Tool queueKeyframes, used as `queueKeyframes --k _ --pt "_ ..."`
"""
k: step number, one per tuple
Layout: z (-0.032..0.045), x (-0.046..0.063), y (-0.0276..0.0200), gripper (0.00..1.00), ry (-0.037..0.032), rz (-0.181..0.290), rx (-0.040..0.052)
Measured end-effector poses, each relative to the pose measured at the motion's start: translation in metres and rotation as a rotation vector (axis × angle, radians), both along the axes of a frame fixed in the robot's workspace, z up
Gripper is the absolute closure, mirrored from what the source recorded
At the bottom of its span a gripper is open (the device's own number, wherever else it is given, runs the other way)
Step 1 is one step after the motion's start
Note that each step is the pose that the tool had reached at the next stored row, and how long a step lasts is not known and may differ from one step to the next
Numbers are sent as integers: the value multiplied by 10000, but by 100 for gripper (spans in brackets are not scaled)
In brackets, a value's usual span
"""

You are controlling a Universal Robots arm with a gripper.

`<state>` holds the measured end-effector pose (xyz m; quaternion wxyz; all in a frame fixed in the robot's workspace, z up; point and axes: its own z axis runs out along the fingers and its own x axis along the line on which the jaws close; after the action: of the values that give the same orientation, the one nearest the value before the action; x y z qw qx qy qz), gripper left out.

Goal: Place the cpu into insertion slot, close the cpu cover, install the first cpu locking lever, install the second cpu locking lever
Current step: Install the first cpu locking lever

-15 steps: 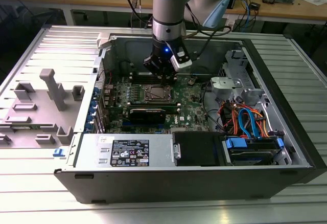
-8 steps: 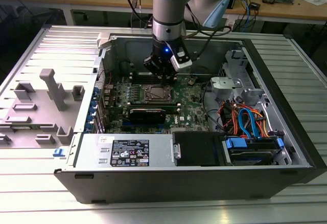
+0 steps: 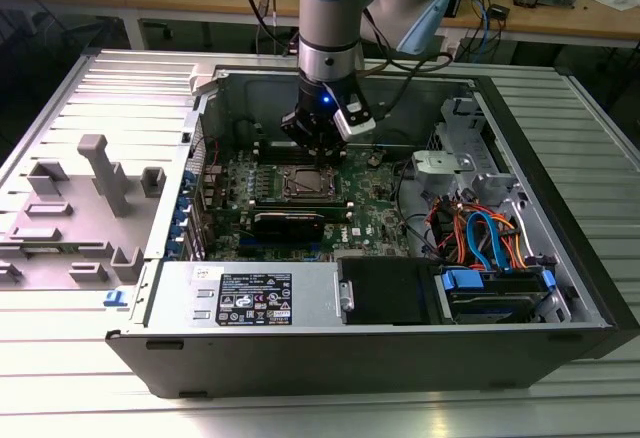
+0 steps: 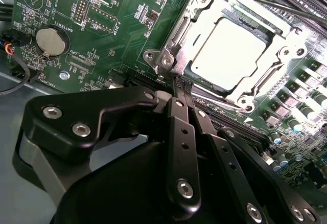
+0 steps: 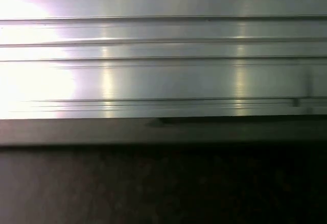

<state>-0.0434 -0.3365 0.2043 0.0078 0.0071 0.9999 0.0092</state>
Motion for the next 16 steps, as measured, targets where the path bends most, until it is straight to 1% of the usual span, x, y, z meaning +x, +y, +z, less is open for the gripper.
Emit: queueKeyframes --k 2,5,6,10,16 --pt "7 0 0 89 -2 -1 -2" --pt "54 0 0 89 -1 0 -1" --pt "59 0 0 89 -2 0 1" --pt "50 0 0 89 -1 1 -3" --pt "8 0 -12 89 2 -1 -8"
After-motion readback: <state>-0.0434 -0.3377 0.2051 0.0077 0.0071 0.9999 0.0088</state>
